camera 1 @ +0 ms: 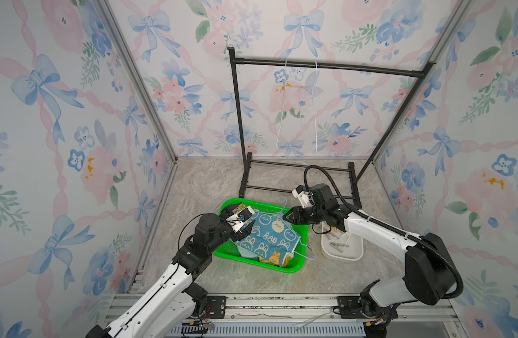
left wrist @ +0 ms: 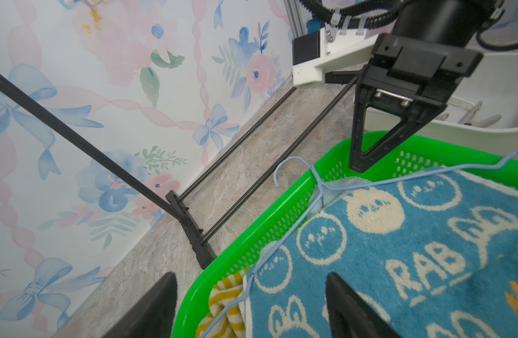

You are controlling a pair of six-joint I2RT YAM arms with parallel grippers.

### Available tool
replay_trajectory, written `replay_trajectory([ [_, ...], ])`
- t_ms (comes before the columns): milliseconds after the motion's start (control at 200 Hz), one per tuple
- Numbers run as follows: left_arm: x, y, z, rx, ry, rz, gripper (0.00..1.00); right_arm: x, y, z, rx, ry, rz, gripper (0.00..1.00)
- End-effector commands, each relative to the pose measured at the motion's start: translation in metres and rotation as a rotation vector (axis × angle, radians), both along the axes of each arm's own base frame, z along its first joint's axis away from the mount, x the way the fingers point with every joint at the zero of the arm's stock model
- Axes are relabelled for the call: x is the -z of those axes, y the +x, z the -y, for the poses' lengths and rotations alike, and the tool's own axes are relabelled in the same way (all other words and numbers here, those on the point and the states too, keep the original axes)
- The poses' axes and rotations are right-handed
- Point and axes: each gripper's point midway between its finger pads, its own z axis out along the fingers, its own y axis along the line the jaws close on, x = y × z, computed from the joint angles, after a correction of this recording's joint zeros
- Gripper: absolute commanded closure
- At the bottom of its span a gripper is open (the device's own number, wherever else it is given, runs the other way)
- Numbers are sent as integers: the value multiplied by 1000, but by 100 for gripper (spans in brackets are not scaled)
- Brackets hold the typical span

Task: Remove the clothespins securing towels to the hanger
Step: Pick up the hanger from the basket.

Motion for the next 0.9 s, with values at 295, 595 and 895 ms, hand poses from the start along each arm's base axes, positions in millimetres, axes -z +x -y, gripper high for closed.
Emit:
replay_trajectory([
  [295,4,0,1,9,5,-19,21,9,17,-28,18,89,-20,68],
  [595,5,0,2,12,7,-23,21,27,14,-32,10,76,-44,72],
  [895,5,0,1,8,11,-22,20,22,11,-33,-2,85,-36,93],
])
